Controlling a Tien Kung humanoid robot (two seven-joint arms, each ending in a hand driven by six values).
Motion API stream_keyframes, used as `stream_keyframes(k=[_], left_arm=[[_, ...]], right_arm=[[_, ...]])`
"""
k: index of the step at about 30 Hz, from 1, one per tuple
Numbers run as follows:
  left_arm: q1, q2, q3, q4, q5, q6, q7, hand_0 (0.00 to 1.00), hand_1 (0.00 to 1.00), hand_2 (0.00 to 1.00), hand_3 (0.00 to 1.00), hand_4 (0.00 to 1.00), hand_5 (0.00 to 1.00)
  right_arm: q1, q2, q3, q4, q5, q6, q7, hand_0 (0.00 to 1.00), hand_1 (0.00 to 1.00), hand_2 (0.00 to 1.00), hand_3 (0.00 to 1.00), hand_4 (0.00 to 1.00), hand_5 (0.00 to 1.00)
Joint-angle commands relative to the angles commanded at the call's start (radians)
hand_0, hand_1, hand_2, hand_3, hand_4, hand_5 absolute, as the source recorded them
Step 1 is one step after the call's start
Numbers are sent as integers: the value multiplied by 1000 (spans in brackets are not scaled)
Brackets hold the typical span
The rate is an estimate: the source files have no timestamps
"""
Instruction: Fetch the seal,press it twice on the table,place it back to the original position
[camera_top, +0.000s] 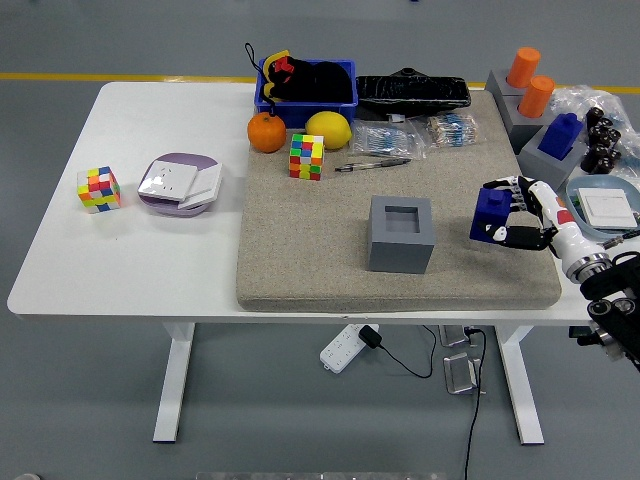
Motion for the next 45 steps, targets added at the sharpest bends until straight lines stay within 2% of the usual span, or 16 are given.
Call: stream_keyframes(k=[6,19,22,26,34,40,45], left_arm=[[2,-3,1,1,-1,-1,1,862,832,824,838,836,501],[1,-9,-3,2,0,-1,0,862,832,824,839,837,501],[1,-10,-6,2,0,-1,0,861,832,824,839,836,501],[-1,-9,-11,2,1,0,-1,861,832,824,839,836,501],[-6,-6,-13,3,0,0,-1,862,832,824,840,836,501],[-7,-6,-13,2,0,1,-2,862,832,824,840,836,501],[-8,-7,-13,2,-1,0,-2,862,832,824,840,836,502]], right_arm=[[-1,15,-23,-20,5,-2,8,556,434,444,403,682,2],[-5,13,-29,-23,37,3,12,556,434,444,399,679,2],[-3,5,-20,3,40,4,8,557,433,441,397,678,2],[5,-16,3,70,36,5,-2,557,433,441,397,678,2],[57,-61,30,270,20,14,-39,558,433,441,396,681,2],[78,-51,-7,355,47,25,-65,559,433,441,397,683,2],[96,-24,-71,366,65,28,-63,560,435,442,398,684,2]])
